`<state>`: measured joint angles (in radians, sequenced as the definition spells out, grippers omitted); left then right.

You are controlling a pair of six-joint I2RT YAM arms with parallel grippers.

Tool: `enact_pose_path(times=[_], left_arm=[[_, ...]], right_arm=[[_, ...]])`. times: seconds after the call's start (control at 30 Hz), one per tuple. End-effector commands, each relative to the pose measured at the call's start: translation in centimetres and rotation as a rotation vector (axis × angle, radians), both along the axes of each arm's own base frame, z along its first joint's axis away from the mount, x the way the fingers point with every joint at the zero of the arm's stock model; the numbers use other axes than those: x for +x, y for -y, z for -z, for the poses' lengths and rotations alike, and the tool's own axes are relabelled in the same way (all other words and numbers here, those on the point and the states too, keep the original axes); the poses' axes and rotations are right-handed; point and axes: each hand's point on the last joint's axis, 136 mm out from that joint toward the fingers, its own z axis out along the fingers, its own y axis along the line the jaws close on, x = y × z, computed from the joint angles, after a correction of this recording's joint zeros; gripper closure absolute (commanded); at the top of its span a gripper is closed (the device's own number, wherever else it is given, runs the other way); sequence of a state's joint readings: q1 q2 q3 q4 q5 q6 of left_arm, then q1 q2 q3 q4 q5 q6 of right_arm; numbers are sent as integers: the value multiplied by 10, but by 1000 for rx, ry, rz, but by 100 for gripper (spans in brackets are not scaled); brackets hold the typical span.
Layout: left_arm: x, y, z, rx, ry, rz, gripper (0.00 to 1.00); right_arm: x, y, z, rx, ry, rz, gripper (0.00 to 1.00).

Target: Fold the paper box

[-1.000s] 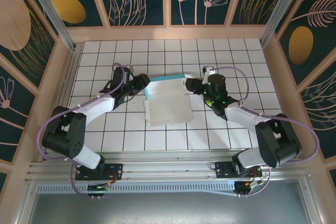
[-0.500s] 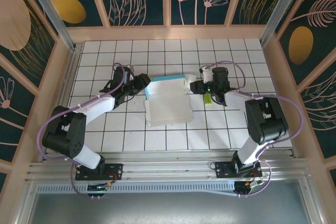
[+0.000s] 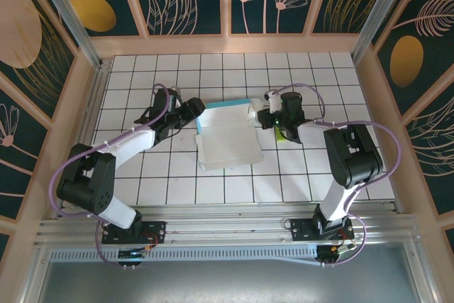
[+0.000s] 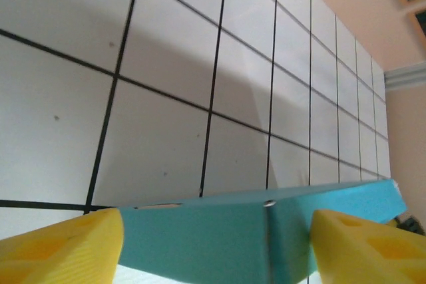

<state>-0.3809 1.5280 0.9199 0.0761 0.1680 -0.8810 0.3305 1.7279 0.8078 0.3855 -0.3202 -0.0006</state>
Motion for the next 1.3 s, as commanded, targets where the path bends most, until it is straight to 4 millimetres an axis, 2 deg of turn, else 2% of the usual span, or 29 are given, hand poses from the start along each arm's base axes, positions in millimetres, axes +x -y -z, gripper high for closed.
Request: enact_pose_path(times=[0.0, 0.1, 0.2, 0.27, 0.33, 0.47, 0.57, 0.63, 0.7, 0.73, 0.77, 0.87, 0.97, 1.1, 1.27], left_arm=[[0, -26, -42, 118, 100, -75, 21], [-9, -40, -66, 135, 167, -121, 17], [-26, -38, -77, 105, 221, -102, 18], [-40, -28, -77, 117, 232, -71, 25], [-52, -2, -72, 86, 230, -6, 31], [-63, 57, -37, -32, 149, 119, 46], [-56, 91, -8, -45, 92, 184, 62], [-48, 104, 13, -26, 48, 209, 72], [-38, 111, 34, 14, 11, 220, 81], [-36, 114, 50, 40, -25, 229, 85], [-33, 122, 56, 38, -42, 250, 88], [-37, 138, 76, -29, -100, 299, 90], [-43, 147, 86, -96, -128, 324, 91], [-59, 151, 115, -98, -198, 355, 93], [-66, 153, 137, -109, -239, 355, 94]], right_arm=[[3, 5, -12, -23, 74, 35, 98], [3, 3, -16, -31, 94, 37, 100], [3, -3, -16, -47, 101, 33, 100], [3, -5, -17, -58, 107, 36, 100], [3, -7, -18, -64, 116, 37, 100], [2, -8, -20, -66, 127, 35, 100], [3, -8, -18, -80, 123, 34, 100], [3, -9, -18, -91, 121, 29, 100], [2, -9, -18, -98, 120, 27, 100], [2, -8, -18, -102, 118, 30, 100], [2, -7, -19, -103, 117, 32, 100], [2, -8, -20, -90, 109, 38, 100], [3, -12, -21, -49, 84, 49, 100], [6, -20, -16, 6, 5, 80, 100], [4, -33, -10, 32, -67, 109, 100]])
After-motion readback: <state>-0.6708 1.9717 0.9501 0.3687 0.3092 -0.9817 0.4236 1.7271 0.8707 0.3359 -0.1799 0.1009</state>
